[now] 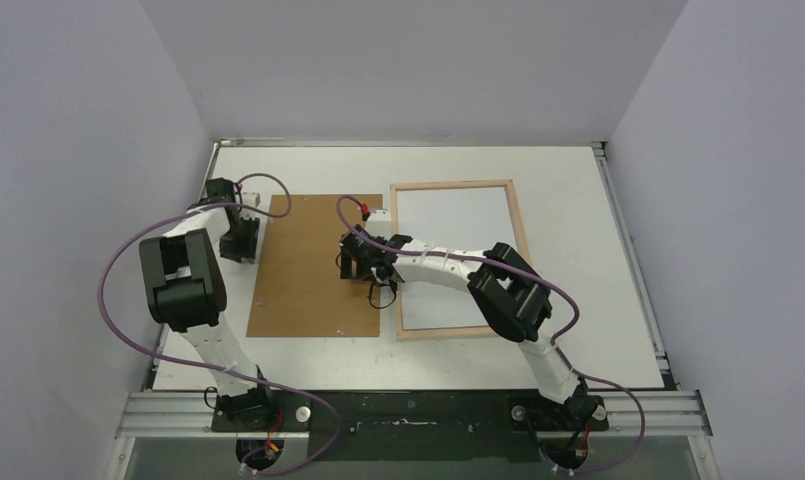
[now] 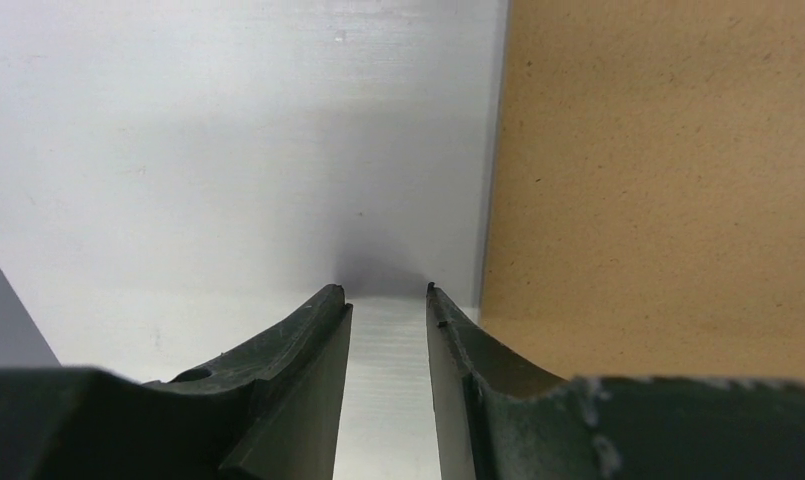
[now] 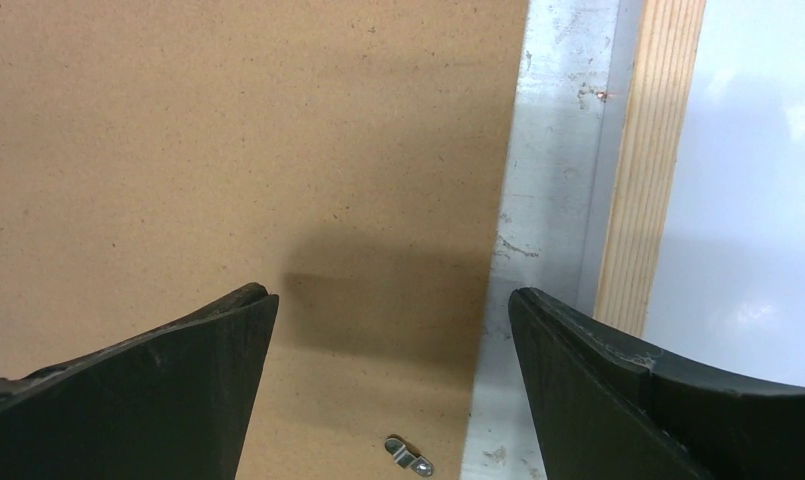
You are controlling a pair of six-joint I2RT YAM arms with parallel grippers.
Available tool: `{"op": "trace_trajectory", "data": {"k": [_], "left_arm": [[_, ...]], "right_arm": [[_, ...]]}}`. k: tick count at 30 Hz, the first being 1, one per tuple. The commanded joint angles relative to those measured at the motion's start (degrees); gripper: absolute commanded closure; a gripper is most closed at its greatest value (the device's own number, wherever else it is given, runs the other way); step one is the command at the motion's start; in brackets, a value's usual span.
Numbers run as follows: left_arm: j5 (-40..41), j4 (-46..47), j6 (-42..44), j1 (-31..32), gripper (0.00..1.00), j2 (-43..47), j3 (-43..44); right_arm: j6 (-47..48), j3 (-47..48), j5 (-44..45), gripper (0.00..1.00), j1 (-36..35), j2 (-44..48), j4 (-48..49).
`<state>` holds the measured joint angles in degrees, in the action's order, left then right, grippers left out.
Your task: Put the photo into the frame
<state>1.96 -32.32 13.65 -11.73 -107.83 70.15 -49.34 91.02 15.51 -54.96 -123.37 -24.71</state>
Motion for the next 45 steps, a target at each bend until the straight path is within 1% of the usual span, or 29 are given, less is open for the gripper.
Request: {"op": "trace_trajectory", "data": {"k": [1,12,16,19,24,25,30,38,45], "left_arm": [[-4.8,-0.2,-3.1,0.8,0.68,-4.0,0.4],[-7.6,-2.3,-3.7,4.1,0.79,-4.7,0.6],[-9.3,-3.0,-4.1,4.3,0.8,-4.9,0.6],[-11.1,-4.1,-4.3,4.4,0.85,-5.4,1.1],[-13.7,-5.6,-4.8,4.7,0.98,-5.9,1.2],[-14.1,-5.8,-4.9,4.8,0.99,-5.8,1.1],[-16.0,-6.6,-5.6,5.0,1.0,-5.6,0.9],[-18.8,-6.8,-6.6,5.1,1.0,-4.3,-0.8],[-20.7,-7.1,-7.3,5.1,1.0,-3.9,-1.4]], "right_arm": [[-2.1,1.9,-1.5,0.1,-0.2,-1.3,0.6],[-4.2,4.0,-7.2,0.1,0.9,-1.1,2.9],[-5.0,4.7,-9.2,0.1,1.1,-1.0,4.1],[-5.9,4.5,-10.9,0.1,1.3,-0.2,6.1],[-7.1,5.2,-13.6,0.1,1.3,1.3,8.6],[-7.6,5.2,-14.0,0.1,1.3,1.7,9.1],[-8.6,4.6,-15.1,0.1,1.2,3.5,11.1],[-10.2,3.1,-19.8,0.1,0.9,5.1,16.4],[-10.7,1.9,-20.8,0.1,0.7,8.5,20.2]]}}
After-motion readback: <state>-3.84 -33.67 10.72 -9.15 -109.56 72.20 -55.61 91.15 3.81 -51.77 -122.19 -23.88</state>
